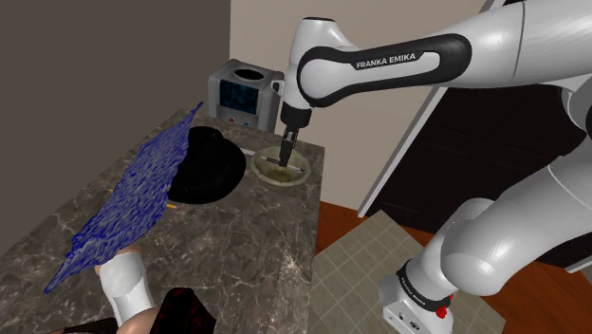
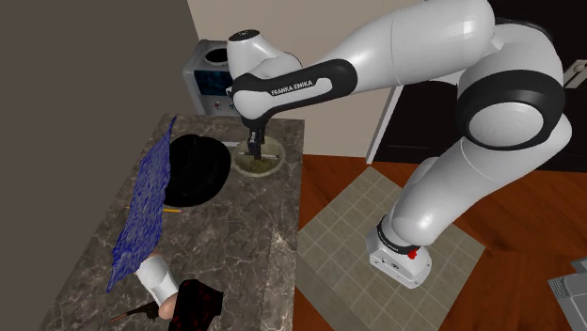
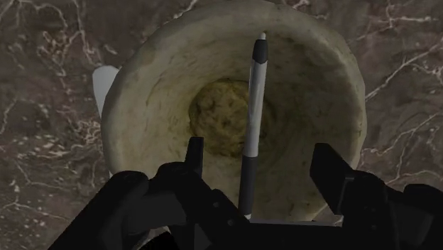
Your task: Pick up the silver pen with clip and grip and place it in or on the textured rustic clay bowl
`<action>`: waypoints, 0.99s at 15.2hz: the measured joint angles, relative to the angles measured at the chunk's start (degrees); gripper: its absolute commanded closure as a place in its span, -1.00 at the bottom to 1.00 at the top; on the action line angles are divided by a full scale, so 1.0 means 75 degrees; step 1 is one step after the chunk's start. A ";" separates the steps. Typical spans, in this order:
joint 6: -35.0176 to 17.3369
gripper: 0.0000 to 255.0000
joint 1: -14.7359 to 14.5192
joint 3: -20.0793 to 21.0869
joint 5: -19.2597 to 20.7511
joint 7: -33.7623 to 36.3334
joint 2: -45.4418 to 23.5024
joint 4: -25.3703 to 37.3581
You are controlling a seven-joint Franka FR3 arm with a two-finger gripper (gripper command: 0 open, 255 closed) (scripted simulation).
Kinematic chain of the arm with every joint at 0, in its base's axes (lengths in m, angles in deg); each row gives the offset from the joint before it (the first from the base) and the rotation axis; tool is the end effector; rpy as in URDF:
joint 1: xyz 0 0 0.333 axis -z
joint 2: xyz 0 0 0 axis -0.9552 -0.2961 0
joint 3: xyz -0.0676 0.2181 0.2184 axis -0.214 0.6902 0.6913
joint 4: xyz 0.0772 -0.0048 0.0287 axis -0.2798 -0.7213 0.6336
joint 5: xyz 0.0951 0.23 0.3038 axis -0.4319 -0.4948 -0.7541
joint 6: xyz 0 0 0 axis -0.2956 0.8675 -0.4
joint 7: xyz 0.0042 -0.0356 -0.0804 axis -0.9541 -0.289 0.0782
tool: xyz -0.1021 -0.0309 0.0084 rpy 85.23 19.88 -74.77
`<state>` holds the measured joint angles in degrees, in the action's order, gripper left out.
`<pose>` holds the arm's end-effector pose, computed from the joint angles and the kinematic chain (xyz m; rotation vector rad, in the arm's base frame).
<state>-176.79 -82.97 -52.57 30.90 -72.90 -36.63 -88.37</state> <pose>0.4615 0.1661 0.4381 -2.8600 -1.1072 0.0427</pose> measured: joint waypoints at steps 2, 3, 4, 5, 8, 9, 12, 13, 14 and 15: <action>0.0000 -1.00 0.0000 0.0000 0.0000 0.0000 0.0000 0.0000; 0.0000 -1.00 0.0000 0.0000 0.0000 0.0000 0.0000 0.0000; 0.0000 -1.00 0.0000 0.0000 0.0000 0.0000 0.0000 0.0000; 0.0116 -1.00 0.0003 -0.0005 0.0003 0.0004 0.0026 0.0094; 0.0754 -1.00 0.0033 -0.0053 0.0020 -0.0005 0.0178 0.0585; 0.0874 -1.00 0.0039 -0.0063 0.0025 -0.0009 0.0206 0.0677; 0.0967 -1.00 0.0038 -0.0063 0.0026 0.0000 0.0219 0.0748; 0.0974 -1.00 0.0038 -0.0063 0.0026 0.0001 0.0222 0.0752; 0.0978 -1.00 0.0038 -0.0063 0.0026 0.0001 0.0223 0.0754; 0.0980 -1.00 0.0038 -0.0063 0.0026 0.0001 0.0224 0.0755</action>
